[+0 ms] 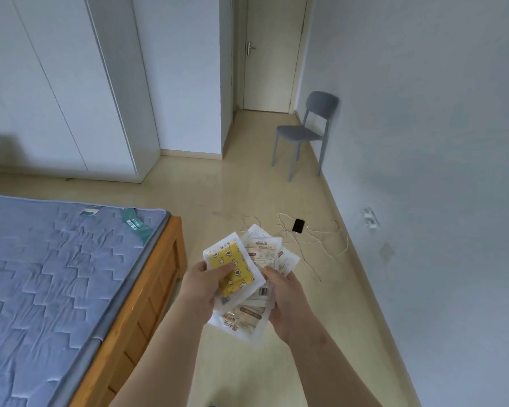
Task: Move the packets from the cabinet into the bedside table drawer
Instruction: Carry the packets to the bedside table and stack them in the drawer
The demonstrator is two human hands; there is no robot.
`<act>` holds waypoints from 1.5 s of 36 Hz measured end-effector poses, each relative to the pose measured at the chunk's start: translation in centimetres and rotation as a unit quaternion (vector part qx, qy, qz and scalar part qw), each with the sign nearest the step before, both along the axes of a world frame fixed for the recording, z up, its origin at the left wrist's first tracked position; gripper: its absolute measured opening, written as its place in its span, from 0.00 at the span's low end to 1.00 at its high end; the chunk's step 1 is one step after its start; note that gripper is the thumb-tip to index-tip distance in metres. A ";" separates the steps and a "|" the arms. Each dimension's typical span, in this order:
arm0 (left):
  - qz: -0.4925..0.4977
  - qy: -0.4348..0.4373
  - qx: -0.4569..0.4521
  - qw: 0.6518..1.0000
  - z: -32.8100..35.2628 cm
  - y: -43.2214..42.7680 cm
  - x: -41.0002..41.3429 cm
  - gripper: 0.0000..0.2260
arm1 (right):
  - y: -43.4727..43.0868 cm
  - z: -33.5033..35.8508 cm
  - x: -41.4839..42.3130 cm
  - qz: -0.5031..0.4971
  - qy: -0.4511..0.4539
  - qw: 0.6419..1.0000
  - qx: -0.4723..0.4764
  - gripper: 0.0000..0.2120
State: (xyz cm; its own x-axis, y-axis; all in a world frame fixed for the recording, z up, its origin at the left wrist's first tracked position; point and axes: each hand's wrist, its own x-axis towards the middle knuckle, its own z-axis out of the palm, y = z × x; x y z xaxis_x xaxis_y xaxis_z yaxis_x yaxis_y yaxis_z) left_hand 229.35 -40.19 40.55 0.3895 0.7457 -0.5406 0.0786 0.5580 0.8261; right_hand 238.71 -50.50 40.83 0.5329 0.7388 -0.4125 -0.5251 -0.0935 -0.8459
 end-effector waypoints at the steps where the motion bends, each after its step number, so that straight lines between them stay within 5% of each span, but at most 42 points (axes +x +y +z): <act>1: -0.002 0.002 0.005 1.000 0.1 2.1 1.1 0.07 | 2.1 0.1 1.1 0.000 0.000 1.000 0.001 0.11; 16: -0.003 0.043 0.023 0.999 -1.5 27.4 16.9 0.10 | 27.3 -0.7 17.0 -0.017 0.058 0.998 0.001 0.11; 28: 0.058 0.014 -0.006 0.998 -2.7 46.2 32.4 0.10 | 47.5 -1.2 34.5 0.064 0.011 0.998 -0.023 0.11; 54: 0.226 0.017 0.000 0.974 -2.8 94.5 30.7 0.12 | 100.2 -1.9 35.6 0.254 0.038 0.966 -0.028 0.08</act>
State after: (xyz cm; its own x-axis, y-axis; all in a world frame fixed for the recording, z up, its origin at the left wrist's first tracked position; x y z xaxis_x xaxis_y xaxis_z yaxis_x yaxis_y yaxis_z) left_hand 260.04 54.30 37.77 0.0034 0.8371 -0.5471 -0.1466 0.5416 0.8278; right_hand 274.31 49.72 38.91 0.0733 0.8726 -0.4829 -0.4596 -0.4002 -0.7929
